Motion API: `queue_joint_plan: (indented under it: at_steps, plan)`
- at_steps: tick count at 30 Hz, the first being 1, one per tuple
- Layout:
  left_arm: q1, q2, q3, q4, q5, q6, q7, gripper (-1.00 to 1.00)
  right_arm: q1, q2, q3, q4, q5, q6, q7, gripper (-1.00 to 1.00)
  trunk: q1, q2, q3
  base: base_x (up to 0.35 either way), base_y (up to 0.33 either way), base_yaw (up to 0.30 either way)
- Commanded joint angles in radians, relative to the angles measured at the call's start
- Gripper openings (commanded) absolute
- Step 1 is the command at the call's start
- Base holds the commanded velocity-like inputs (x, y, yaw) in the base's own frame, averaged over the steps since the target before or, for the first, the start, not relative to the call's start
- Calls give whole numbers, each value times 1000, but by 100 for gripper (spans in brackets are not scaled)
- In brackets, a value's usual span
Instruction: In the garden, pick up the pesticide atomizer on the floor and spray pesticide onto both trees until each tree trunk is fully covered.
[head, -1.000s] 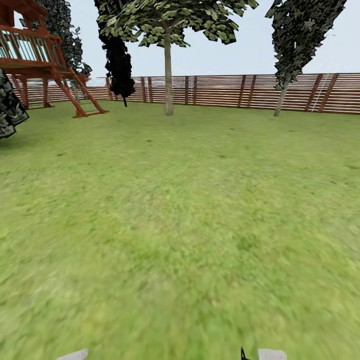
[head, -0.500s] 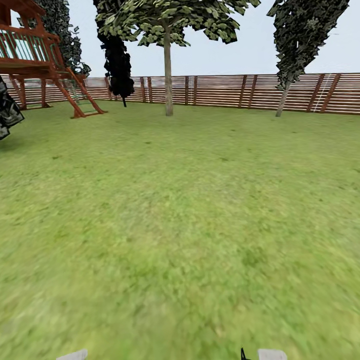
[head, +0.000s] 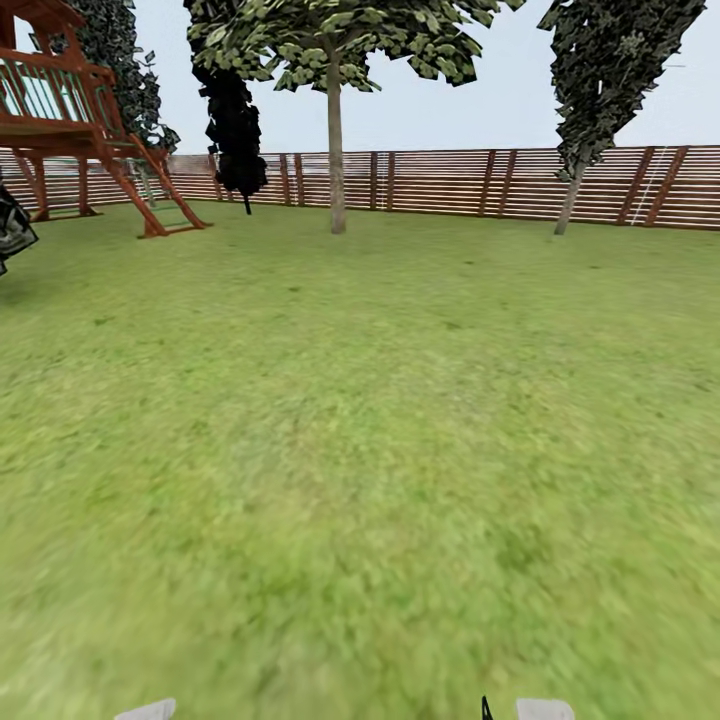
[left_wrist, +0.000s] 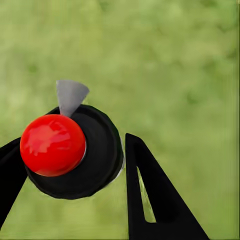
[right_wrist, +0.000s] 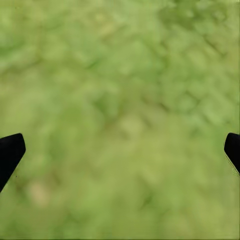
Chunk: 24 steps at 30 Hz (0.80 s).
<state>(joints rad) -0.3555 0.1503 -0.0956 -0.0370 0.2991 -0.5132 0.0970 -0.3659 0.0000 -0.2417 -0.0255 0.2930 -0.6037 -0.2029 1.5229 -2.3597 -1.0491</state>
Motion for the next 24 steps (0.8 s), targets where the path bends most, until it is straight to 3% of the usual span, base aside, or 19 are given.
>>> queue_joint_plan:
  at_steps: [1,24]
  plan:
    - [0,0,-9,0,4,-2,6,-100,-1,0,-5,1,11,-2,-6,100,0,0,-1,340,0,0]
    - [0,-1,-9,0,5,-4,6,-100,-1,0,-5,1,11,-2,-6,100,0,0,-1,340,0,0]
